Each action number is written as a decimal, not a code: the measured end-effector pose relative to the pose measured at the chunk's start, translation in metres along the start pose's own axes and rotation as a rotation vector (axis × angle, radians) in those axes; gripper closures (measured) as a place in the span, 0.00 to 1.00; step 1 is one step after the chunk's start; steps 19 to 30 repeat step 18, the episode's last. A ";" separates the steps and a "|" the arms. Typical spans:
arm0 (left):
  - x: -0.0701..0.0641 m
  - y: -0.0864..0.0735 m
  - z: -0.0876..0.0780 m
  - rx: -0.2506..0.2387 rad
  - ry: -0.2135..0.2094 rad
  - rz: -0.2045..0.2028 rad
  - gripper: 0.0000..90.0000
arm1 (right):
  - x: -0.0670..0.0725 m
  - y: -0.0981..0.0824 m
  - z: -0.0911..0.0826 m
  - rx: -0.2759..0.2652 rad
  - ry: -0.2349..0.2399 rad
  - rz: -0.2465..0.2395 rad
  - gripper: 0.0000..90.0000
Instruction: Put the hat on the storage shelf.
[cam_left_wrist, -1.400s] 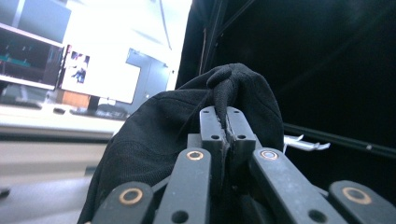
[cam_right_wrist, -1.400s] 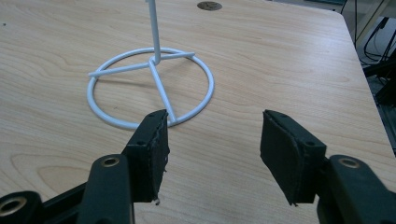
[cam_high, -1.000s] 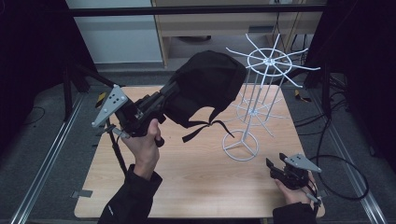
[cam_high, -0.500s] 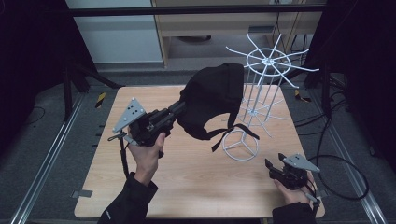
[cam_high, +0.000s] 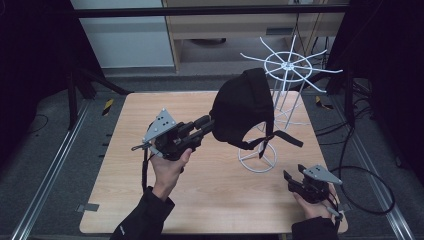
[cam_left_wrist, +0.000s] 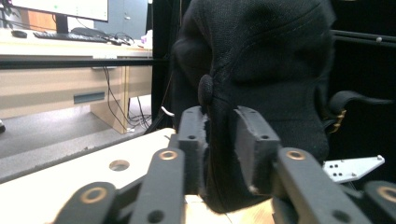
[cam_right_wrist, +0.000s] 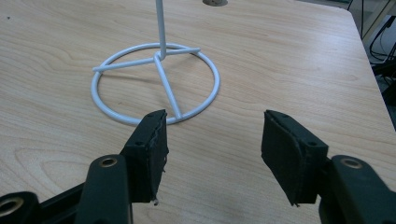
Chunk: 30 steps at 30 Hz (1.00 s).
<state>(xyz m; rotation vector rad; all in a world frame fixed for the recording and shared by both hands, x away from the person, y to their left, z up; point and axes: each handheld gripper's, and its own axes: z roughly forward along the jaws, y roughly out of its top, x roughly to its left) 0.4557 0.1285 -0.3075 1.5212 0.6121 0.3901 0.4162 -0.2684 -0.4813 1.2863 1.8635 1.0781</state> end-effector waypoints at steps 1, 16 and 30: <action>0.000 -0.001 -0.002 0.004 0.004 0.006 0.71 | 0.000 0.000 0.000 0.000 0.001 0.001 0.46; 0.035 -0.071 -0.072 0.243 0.148 -0.016 0.40 | 0.001 -0.001 0.001 0.007 -0.005 0.021 0.38; 0.041 -0.081 -0.077 0.274 0.168 -0.026 0.39 | 0.001 -0.001 0.001 0.008 -0.005 0.025 0.38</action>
